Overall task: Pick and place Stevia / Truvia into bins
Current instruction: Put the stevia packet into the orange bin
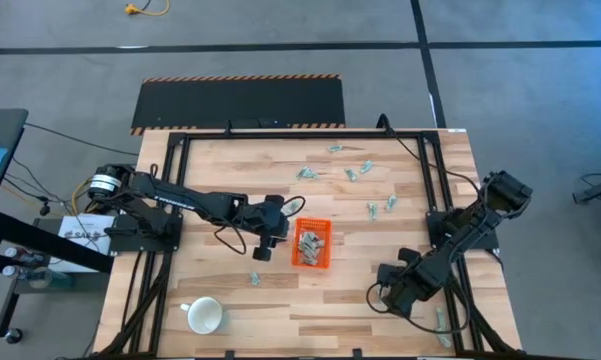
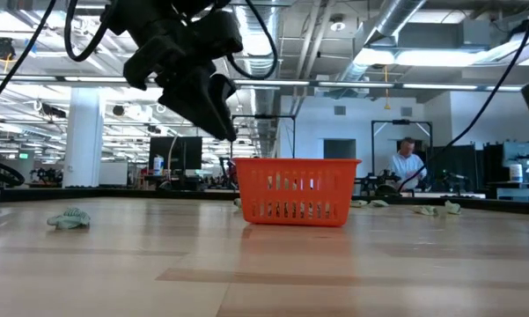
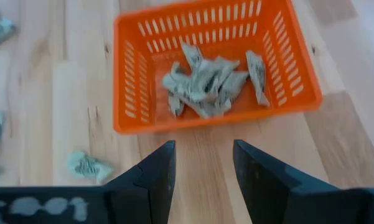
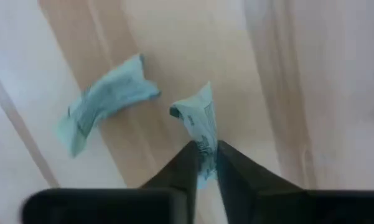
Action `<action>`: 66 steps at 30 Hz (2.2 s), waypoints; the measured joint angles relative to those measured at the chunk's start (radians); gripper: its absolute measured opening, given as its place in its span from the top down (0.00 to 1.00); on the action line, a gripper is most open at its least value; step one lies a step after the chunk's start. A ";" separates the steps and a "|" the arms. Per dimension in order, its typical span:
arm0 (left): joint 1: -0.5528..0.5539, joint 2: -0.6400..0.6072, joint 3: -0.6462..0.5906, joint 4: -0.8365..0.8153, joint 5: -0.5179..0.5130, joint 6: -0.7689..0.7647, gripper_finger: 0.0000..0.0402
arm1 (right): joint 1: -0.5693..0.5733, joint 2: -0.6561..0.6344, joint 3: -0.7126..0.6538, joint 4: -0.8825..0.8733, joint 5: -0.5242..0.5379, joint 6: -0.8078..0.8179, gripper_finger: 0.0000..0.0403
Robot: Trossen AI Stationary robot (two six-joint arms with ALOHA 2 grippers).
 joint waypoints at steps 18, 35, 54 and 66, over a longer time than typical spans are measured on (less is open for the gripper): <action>-0.048 -0.181 0.000 -0.321 0.164 -0.156 0.62 | -0.142 -0.052 0.196 -0.092 0.377 -0.235 0.98; -0.284 -0.043 -0.004 -0.379 0.105 0.085 0.62 | -0.524 -0.078 0.222 0.388 0.230 -0.719 0.94; -0.297 0.079 -0.004 -0.327 0.052 0.161 0.62 | -0.587 -0.078 0.222 0.381 0.149 -0.754 0.68; -0.301 0.099 -0.004 -0.322 0.056 0.187 0.62 | -0.586 -0.078 0.222 0.363 0.152 -0.753 0.66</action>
